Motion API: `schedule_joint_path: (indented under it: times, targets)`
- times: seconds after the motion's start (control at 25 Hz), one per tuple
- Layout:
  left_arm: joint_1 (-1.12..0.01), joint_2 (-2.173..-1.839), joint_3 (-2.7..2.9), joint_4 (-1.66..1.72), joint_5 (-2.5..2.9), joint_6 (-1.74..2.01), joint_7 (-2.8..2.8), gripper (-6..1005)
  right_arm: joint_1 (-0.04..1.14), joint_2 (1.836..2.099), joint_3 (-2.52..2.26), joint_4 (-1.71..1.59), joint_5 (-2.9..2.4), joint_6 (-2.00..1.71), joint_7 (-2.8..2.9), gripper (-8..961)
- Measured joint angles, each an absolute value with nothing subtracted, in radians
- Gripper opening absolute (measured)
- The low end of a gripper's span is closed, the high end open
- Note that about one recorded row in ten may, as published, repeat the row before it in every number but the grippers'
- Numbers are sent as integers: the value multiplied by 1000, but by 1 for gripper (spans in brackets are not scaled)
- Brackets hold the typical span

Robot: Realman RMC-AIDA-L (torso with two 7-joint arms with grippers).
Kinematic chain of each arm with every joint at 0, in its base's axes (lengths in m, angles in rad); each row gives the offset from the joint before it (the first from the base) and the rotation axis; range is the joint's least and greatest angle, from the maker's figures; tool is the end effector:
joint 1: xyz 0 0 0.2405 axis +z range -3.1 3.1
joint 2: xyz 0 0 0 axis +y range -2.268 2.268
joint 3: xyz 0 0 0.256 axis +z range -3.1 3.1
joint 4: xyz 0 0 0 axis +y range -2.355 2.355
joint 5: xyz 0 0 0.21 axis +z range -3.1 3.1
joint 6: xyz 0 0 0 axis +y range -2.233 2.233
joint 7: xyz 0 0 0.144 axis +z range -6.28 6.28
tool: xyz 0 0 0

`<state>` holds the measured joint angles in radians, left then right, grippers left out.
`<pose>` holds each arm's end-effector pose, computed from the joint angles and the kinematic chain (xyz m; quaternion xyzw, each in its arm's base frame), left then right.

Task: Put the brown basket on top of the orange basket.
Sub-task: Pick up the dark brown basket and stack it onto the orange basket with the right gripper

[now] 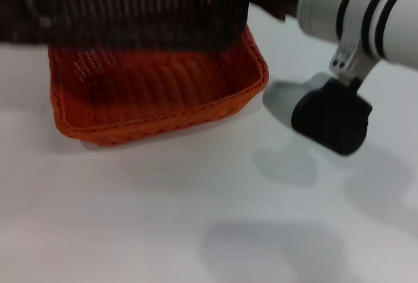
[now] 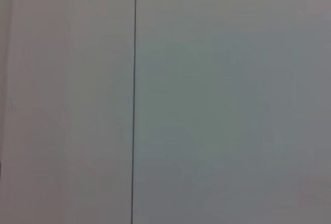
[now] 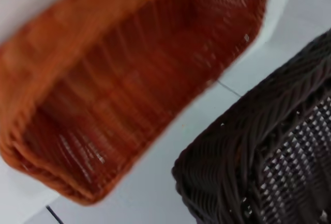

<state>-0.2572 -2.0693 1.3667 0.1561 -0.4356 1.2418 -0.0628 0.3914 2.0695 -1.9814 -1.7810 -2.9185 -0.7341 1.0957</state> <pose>-0.4202 0.2624 0.0844 -0.4691 -0.2696 -0.2306 0.8087 0.0500 0.3383 -0.0270 -0.6071 -0.6768 -0.2712 0.3160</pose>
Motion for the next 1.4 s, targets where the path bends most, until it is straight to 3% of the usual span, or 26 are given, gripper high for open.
schedule_joint_path:
  times: [0.96, 1.4]
  targets:
    - [-283, -2071, 1374, 158, -435, 1200, -63, 818, 332, 2016, -2028, -1740, -2908, -824, 1181, 176]
    - [-288, -2071, 1374, 159, -428, 1191, -63, 818, 298, 1977, -2099, -1799, -2916, -834, 1396, 262]
